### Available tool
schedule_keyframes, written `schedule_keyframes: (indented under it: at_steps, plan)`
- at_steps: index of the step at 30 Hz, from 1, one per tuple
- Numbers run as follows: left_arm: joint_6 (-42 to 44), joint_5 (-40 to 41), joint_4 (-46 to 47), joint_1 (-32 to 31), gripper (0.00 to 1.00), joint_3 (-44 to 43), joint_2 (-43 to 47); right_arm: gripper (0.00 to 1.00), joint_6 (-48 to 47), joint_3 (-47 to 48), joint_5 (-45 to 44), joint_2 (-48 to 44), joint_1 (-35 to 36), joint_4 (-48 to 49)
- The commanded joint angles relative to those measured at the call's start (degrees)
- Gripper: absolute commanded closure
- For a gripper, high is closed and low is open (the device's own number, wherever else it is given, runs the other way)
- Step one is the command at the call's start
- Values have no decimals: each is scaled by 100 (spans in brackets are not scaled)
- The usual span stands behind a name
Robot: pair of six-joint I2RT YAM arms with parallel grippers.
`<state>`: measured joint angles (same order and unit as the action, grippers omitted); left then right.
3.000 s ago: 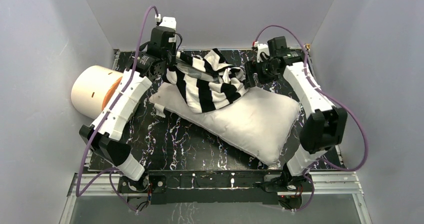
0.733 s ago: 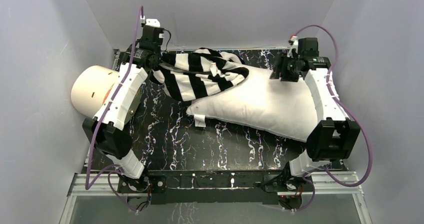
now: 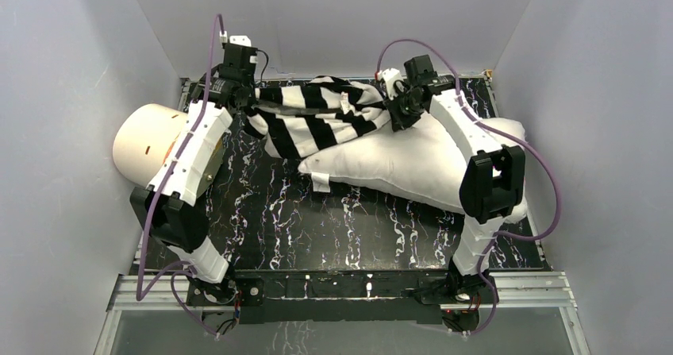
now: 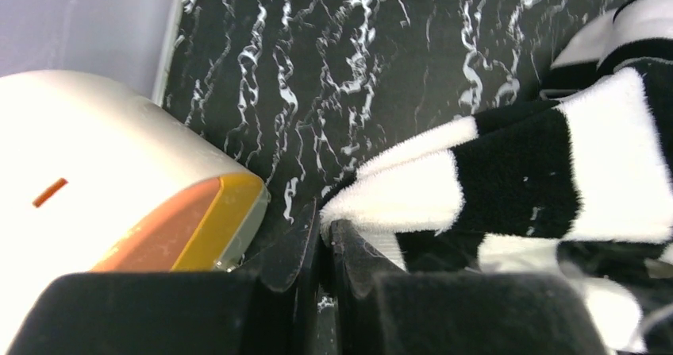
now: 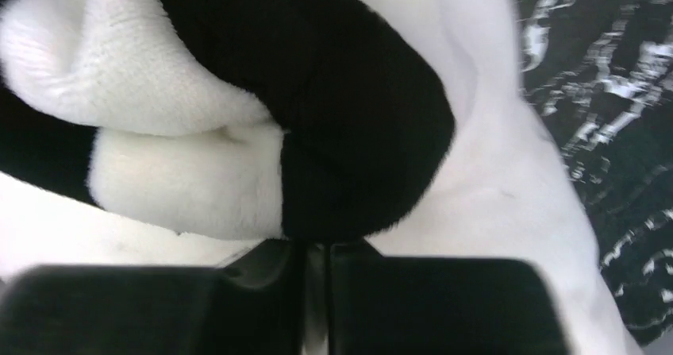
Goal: Put the pillow into the pillowcase
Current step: Pick up the pillow at the center of the board.
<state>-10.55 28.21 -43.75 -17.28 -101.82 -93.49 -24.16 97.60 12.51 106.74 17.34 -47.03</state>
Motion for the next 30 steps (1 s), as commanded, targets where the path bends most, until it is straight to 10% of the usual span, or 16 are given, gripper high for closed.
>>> schedule_keyframes:
  at_steps: [1,9,30]
  plan:
    - [63,757,-229,257,100,-690,-86,97,956,1067,-1299,-101,-45,694]
    - [176,492,100,523,100,-259,329,100,2572,2819,-2347,-239,-258,1]
    - [276,407,177,629,100,240,464,100,2259,3259,-3952,-1066,-261,363]
